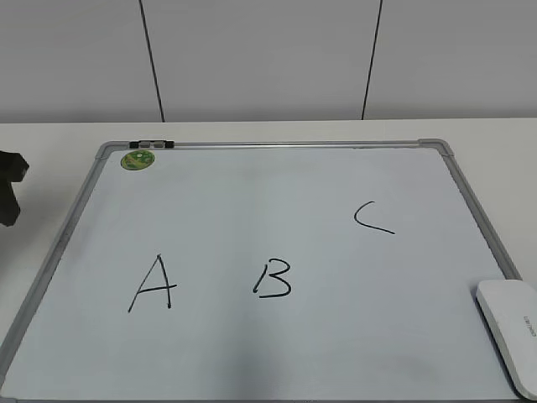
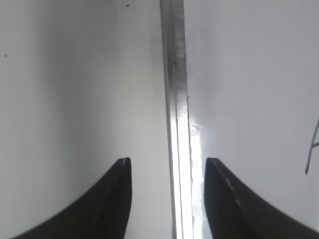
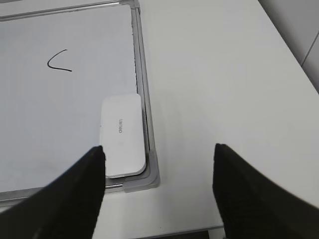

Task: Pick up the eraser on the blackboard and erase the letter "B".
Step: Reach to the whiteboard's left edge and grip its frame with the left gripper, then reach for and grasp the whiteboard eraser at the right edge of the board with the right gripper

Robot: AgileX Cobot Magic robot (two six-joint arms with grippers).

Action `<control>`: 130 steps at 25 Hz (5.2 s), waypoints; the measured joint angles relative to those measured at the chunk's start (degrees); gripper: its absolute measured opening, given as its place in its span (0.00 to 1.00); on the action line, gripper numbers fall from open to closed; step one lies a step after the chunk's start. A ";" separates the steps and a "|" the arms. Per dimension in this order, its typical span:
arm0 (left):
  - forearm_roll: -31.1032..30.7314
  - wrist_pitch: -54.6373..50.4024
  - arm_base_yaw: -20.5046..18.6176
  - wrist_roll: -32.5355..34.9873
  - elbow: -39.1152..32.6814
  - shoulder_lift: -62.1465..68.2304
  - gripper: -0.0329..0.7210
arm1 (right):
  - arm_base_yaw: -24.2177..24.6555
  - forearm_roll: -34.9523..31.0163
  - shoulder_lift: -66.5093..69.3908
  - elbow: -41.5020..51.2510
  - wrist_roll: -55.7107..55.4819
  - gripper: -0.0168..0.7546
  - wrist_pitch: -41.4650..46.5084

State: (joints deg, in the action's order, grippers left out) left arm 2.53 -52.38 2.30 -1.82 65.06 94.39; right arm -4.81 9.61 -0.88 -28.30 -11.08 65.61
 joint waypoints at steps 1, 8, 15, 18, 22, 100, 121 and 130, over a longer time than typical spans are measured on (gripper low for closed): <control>-0.12 -0.03 0.00 0.00 1.02 1.31 0.50 | 0.00 0.00 0.00 0.00 0.00 0.67 0.00; -1.93 -3.21 0.00 -0.13 11.25 10.87 0.50 | 0.00 0.00 0.00 0.00 0.00 0.67 0.00; -2.53 -3.82 0.00 0.34 13.74 16.84 0.50 | 0.00 0.00 0.00 0.00 0.00 0.67 0.00; -2.53 -3.68 0.00 0.46 13.73 18.60 0.50 | 0.00 0.00 0.00 0.00 0.00 0.67 0.00; -2.53 -1.92 0.00 0.46 13.73 20.28 0.50 | 0.00 0.00 0.00 0.00 0.00 0.67 0.00; 1.83 0.95 0.17 0.46 14.48 25.78 0.10 | -2.74 -12.42 66.68 -8.02 7.87 0.88 -11.33; 1.95 0.74 0.17 0.46 14.61 25.78 0.10 | -2.74 -8.86 86.95 -15.17 3.27 0.88 -20.38; 1.95 0.74 0.17 0.46 14.61 25.78 0.10 | -2.38 -8.06 90.03 -15.58 2.16 0.88 -20.71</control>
State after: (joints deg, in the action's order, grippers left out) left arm 4.47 -51.64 2.48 -1.35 79.66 120.17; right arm -7.19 1.55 89.15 -43.87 -8.93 44.90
